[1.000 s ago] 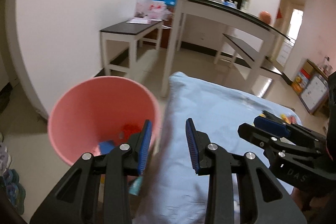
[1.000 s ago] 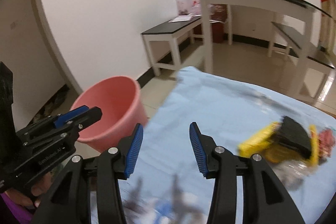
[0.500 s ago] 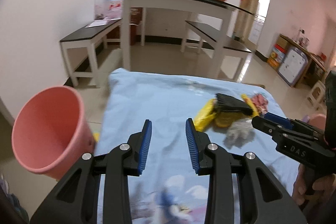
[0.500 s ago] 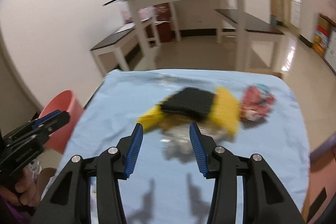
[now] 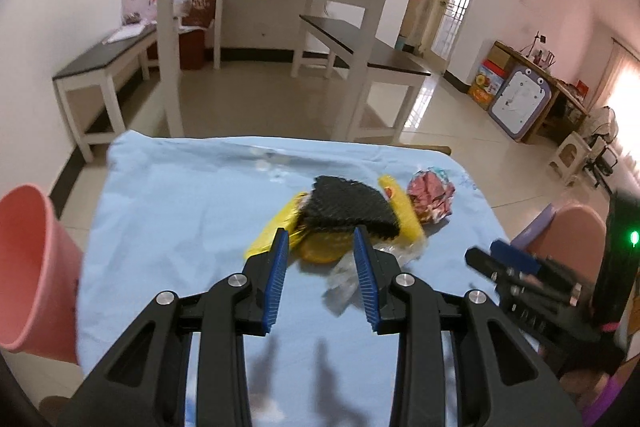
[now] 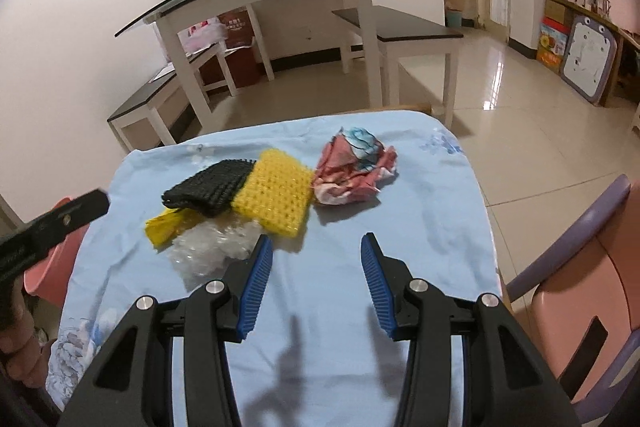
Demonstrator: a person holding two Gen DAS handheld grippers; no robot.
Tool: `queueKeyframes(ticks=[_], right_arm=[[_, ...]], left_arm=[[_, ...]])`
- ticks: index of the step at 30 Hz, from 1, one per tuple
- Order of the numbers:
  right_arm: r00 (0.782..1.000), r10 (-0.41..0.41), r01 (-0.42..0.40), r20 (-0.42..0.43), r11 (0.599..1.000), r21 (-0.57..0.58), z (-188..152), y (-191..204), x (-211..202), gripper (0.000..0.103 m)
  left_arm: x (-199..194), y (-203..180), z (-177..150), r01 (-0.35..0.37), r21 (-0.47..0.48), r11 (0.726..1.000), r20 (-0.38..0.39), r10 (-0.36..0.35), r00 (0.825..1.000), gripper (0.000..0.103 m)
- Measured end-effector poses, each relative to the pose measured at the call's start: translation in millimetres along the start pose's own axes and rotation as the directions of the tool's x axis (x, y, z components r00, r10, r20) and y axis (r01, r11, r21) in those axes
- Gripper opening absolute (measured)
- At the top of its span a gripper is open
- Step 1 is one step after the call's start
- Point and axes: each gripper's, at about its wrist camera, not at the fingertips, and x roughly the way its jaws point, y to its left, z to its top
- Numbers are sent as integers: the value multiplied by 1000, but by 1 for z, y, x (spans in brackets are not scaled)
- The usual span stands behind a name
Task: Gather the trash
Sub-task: 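Move both open tools back over the trash on the cloth, then close the left tool on the black mesh scrubber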
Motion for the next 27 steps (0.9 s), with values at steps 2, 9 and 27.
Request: queueKeyframes(ticks=[2,9,27], right_arm=[[1000,0,0,-2,1000,6,0,-3,1,45],[1000,2,-2,-10,1000,28,0,-11,4,45],[999,-1,4,-48,998,60,1,-21,24,45]], left_arm=[[9,-3,5,-1,-13,1000,-15,1,1000,34],[49,-16,19,-59,16,998,-67,60,996,34],[82,-21,0,7,54,998,-111,-1,994,0]])
